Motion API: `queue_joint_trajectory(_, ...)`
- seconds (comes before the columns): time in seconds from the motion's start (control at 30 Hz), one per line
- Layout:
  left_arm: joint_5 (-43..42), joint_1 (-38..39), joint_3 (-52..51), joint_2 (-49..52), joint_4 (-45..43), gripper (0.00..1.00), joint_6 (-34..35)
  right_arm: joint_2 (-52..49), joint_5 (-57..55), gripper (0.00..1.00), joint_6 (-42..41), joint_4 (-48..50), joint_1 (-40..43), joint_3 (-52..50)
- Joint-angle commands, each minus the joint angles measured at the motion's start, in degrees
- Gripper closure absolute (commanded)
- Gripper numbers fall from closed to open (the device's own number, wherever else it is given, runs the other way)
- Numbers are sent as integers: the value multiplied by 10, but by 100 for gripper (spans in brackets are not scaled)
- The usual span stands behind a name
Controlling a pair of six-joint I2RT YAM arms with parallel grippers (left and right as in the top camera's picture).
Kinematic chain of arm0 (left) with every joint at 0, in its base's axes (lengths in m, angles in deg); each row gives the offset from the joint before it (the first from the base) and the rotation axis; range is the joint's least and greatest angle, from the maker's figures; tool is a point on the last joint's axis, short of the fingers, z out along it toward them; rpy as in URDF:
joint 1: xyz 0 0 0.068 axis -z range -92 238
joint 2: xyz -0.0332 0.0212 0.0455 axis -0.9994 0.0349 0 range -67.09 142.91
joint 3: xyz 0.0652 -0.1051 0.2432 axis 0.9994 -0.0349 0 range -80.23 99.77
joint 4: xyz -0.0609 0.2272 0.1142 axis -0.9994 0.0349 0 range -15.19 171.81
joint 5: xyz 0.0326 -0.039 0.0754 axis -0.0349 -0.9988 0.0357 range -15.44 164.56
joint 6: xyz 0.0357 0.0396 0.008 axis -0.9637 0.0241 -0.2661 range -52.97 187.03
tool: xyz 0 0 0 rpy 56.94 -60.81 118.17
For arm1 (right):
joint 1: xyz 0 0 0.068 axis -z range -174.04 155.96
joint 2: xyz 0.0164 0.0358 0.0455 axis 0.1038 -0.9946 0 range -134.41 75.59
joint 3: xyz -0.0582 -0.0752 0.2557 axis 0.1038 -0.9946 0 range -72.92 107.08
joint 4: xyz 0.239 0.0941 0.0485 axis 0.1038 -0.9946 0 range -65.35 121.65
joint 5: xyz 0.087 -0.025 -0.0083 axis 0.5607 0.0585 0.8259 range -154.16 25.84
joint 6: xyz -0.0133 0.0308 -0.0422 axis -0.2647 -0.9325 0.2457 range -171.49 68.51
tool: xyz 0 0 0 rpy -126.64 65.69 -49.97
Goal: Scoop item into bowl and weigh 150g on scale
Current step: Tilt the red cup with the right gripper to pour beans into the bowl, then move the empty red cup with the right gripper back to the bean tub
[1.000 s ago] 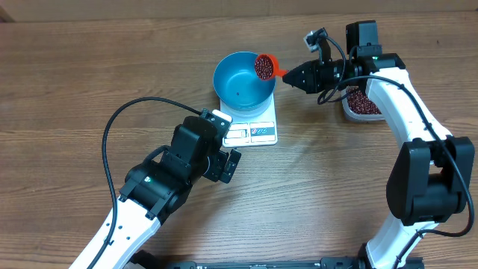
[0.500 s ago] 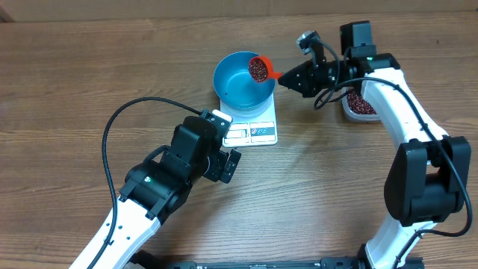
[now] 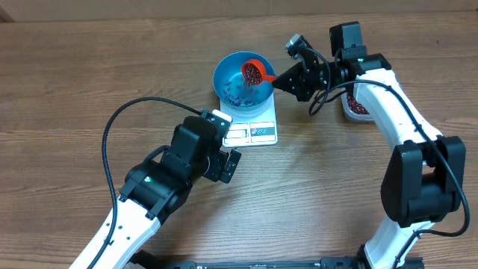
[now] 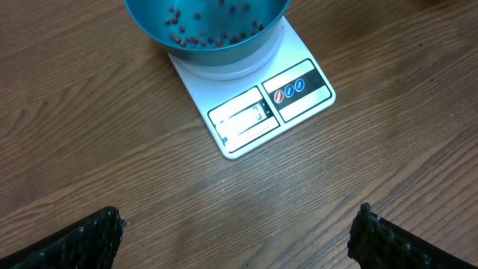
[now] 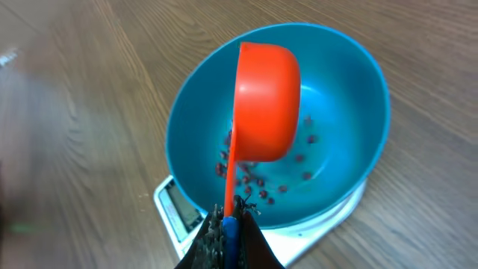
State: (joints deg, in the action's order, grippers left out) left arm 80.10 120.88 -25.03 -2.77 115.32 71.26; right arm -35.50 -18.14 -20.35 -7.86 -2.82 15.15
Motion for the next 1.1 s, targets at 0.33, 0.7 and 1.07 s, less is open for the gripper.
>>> queue_joint_trajectory(0.33, -7, -2, 0, 2, -2, 0, -10, 0, -16, 96, 215, 7, -5, 16)
queue_joint_trajectory(0.7, -7, -2, 0, 2, -2, 0, -10, 0, -16, 96, 331, 40, -5, 16)
queue_joint_trajectory(1.07, -7, -2, 0, 2, -2, 0, -10, 0, -29, 96, 356, 71, -5, 16)
